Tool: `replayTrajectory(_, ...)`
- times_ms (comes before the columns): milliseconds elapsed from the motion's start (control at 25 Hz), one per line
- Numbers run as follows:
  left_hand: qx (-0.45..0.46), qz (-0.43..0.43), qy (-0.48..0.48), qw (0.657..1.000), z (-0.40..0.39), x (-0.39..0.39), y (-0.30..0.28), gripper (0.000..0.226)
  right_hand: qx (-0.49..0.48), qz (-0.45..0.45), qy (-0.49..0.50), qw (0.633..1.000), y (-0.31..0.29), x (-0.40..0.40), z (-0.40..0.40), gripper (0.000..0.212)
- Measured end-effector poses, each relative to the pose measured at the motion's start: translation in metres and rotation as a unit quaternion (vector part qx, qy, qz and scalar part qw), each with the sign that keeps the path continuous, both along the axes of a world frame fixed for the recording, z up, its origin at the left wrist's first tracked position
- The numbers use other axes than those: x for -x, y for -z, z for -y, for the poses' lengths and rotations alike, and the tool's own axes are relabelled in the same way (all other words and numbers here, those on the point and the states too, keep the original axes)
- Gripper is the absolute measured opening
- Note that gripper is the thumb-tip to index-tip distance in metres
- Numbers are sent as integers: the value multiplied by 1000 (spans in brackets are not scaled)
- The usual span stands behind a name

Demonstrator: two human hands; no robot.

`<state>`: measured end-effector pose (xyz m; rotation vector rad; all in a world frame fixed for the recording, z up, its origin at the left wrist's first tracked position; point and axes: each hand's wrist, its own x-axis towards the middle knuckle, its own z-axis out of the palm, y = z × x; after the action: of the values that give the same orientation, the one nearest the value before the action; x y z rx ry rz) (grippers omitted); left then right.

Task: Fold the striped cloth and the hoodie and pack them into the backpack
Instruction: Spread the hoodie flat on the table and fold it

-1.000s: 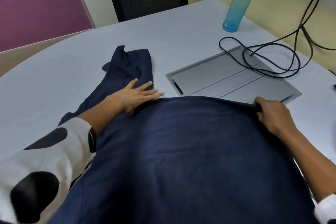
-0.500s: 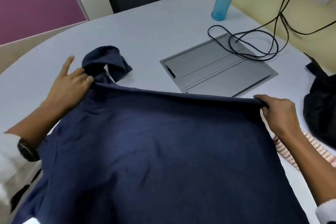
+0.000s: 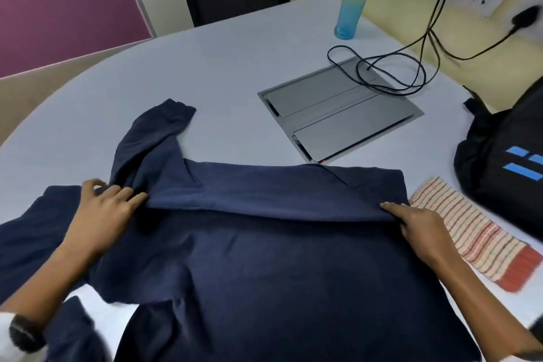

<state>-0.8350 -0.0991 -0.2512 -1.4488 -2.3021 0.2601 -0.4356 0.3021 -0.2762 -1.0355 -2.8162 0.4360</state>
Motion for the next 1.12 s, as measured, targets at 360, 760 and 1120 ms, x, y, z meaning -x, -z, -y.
replayTrajectory(360, 57, 111, -59, 990, 29, -57, 51, 25, 36, 143, -26, 989, 13, -13, 16, 57)
replayTrajectory(760, 230, 146, -195, 942, 6, -70, 26, 25, 15, 167, -8, 986, 10, -7, 28, 62)
replayTrajectory(1120, -58, 258, -272, 925, -51, -14, -12, 18, -29, 85, 61, 994, -36, 83, -50, 40)
